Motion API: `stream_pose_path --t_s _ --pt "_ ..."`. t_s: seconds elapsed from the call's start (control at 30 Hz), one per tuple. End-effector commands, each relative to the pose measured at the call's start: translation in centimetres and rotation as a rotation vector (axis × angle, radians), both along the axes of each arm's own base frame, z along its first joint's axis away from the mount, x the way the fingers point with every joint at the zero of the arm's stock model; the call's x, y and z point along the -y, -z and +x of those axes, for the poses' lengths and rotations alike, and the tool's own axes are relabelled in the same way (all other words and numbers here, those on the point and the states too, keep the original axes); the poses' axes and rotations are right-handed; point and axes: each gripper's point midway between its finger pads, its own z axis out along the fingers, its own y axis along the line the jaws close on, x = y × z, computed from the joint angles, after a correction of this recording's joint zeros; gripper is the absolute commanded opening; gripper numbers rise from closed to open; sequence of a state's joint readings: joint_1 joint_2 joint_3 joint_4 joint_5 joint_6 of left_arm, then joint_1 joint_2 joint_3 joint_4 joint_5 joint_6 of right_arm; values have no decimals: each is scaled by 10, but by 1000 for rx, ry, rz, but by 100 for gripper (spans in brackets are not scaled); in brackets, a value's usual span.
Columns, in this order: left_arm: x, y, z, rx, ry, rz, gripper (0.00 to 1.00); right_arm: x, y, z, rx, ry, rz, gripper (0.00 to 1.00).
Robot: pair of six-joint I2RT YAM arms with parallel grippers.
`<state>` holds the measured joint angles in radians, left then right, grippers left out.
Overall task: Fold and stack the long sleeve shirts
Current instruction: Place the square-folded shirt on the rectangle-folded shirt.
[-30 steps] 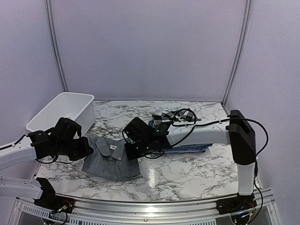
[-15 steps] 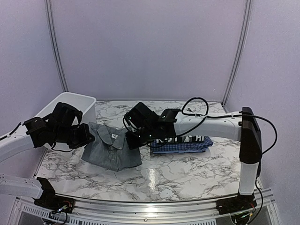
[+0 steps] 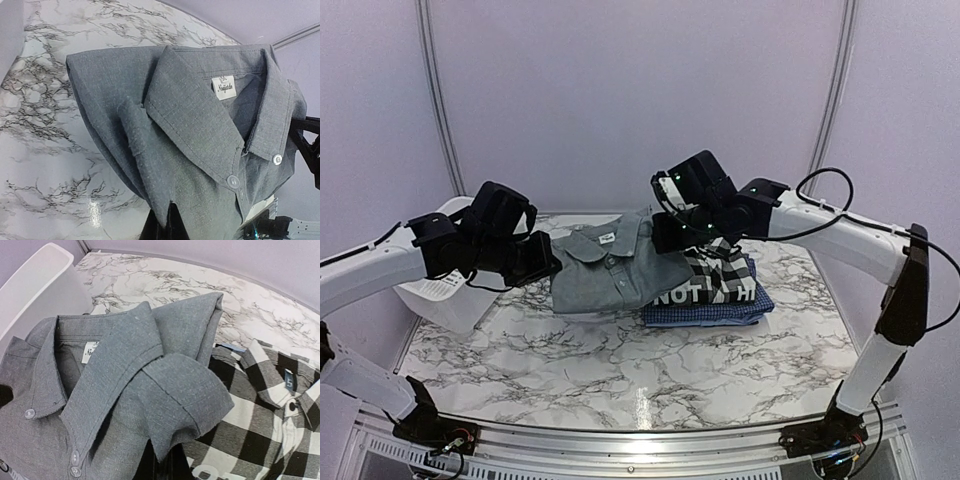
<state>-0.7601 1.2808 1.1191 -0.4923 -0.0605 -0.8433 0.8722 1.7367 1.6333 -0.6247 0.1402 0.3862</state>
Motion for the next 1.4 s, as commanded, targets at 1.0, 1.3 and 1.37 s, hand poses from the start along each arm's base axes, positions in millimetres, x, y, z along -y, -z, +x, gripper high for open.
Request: stream_pose_path --t_s 1.0,1.3,1.37 --pt "190 10 94 53 149 -96 0 219 11 81 32 308 -83 0" --pt "188 36 106 30 138 -61 0 224 26 83 9 323 -91 0" --pt "188 38 107 25 144 -59 0 225 30 83 3 326 -96 0"
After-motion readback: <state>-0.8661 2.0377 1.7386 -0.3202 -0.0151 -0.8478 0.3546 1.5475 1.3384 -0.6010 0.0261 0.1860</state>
